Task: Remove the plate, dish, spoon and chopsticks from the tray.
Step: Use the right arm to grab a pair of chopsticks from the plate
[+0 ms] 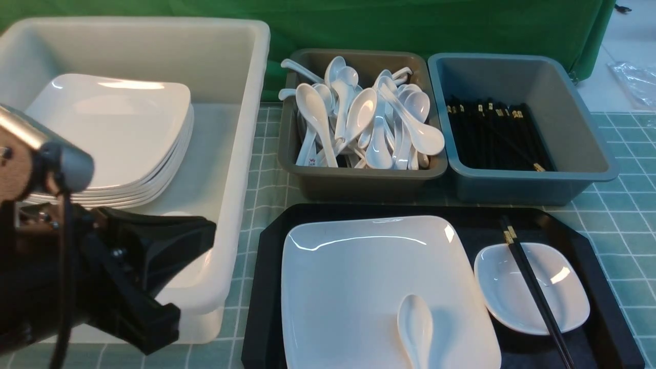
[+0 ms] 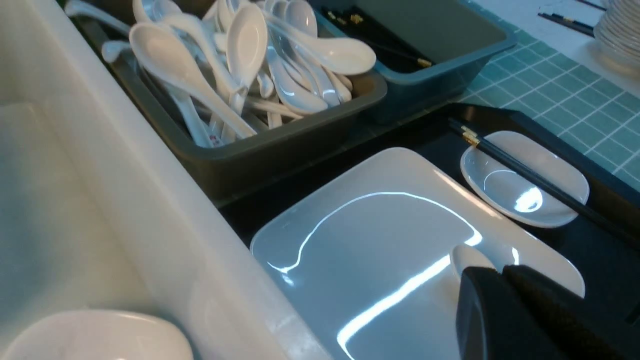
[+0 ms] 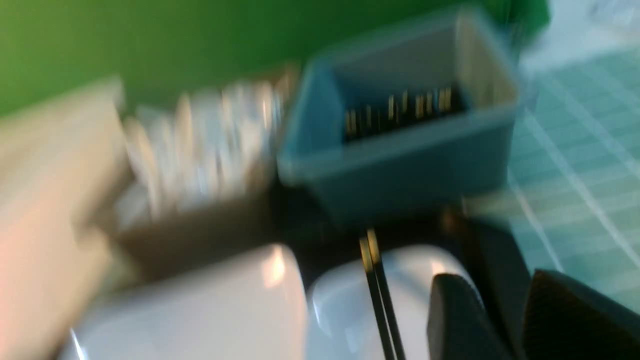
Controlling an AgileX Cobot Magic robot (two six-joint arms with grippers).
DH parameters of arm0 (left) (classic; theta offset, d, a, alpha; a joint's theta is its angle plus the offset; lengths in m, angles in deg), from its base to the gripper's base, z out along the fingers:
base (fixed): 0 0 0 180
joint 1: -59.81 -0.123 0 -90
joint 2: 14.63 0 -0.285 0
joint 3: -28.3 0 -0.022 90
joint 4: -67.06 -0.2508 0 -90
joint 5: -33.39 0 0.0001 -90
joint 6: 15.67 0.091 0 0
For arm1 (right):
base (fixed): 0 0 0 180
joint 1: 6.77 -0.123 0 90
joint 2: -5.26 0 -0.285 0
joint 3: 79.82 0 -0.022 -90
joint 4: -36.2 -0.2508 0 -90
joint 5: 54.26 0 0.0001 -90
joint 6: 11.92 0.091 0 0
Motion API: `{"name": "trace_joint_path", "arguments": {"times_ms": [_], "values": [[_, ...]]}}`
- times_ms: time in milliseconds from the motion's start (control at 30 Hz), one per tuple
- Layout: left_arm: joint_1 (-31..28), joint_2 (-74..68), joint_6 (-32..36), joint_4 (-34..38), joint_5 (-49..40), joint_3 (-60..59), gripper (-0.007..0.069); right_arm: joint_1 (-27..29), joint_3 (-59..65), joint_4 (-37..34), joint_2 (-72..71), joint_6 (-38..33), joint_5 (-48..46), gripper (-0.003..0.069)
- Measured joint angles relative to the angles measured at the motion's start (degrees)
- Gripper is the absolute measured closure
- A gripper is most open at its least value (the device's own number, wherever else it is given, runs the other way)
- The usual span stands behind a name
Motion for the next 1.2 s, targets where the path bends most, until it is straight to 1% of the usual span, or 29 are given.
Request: {"name": "trace_joint_path", "arguments": {"times_ms": [33,67,100,200,233,333,400,433,467,500,533,567,633,767,867,933,967,1033,1067,1133,1200], "values": [[0.00,0.21,0.02,-0.19,0.00,0.00,0.0612,0.00,0.00,-0.20,0.00,2.51,2.30,0.0417],[0.00,0.37,0.02,-0.45,0.00,0.00,0.0612,0.00,0.00,-0.34,0.00,6.87,5.24,0.0417],[0.00,0.37,0.07,-0.61,0.00,0.00,0.0612,0.00,0.00,-0.39,0.00,8.66,6.42,0.0419],[0.00,0.05,0.07,-0.69,0.00,0.00,0.0612,0.00,-0.21,-0.55,0.38,10.66,6.35,0.0435],[0.00,-0.09,0.07,-0.69,0.00,0.00,0.0612,0.00,-1.92,-0.55,1.97,10.07,2.41,0.0454],[0.00,-0.14,0.13,-0.64,0.00,0.00,0.0612,0.00,-7.37,-0.55,7.05,5.16,-5.78,0.0466],[0.00,-0.16,1.43,-0.64,0.00,0.00,0.0612,0.00,-15.43,-0.55,16.34,-3.07,-16.21,0.0469],[0.00,-0.16,1.83,-0.64,0.00,0.00,0.0612,0.00,-16.87,-0.55,18.17,-3.70,-17.08,0.0470],[0.00,-0.16,3.45,-0.64,0.00,0.00,0.0612,0.00,-22.51,-0.55,25.81,-9.12,-24.68,0.0471],[0.00,-0.16,4.18,-0.59,-0.13,0.00,0.0612,0.00,-27.65,-0.55,33.81,-12.95,-30.40,0.0471],[0.00,-0.16,4.28,-0.51,-0.24,0.00,0.0612,0.00,-28.26,-0.55,34.80,-13.40,-31.00,0.0471],[0.00,-0.16,4.94,-0.08,-0.69,0.00,0.0612,0.00,-32.59,-0.55,41.60,-16.61,-34.54,0.0471],[0.00,-0.16,5.52,0.82,-1.56,0.00,0.0612,0.00,-37.06,-0.49,51.49,-19.53,-38.07,0.0471],[0.00,-0.16,6.85,2.24,-2.45,0.00,0.0612,-1.19,-42.79,0.82,65.86,-21.16,-40.21,0.0471],[0.00,-0.16,7.47,2.84,-2.56,0.00,0.0612,-3.91,-45.68,3.65,72.82,-20.71,-40.57,0.0466],[0.00,-0.16,7.74,3.08,-2.56,0.00,0.0612,-6.34,-47.72,6.31,77.53,-19.26,-40.72,0.0437],[0.00,-0.16,8.17,3.24,-2.61,0.00,0.0612,-7.86,-49.27,8.31,80.18,-17.81,-40.76,0.0396],[0.00,-0.16,8.44,3.41,-2.61,0.00,0.0612,-9.08,-50.96,10.77,83.82,-16.15,-40.16,0.0335],[0.00,-0.16,8.72,3.41,-2.61,0.00,0.0612,-9.21,-51.67,12.15,85.29,-15.08,-39.39,0.0295],[0.00,-0.10,9.39,3.47,-2.61,0.00,0.0612,-9.21,-52.25,13.87,88.21,-13.79,-36.76,0.0244],[0.00,-0.10,9.50,3.47,-2.67,0.00,0.0612,-9.16,-52.32,14.53,90.09,-13.32,-34.71,0.0223]]}}
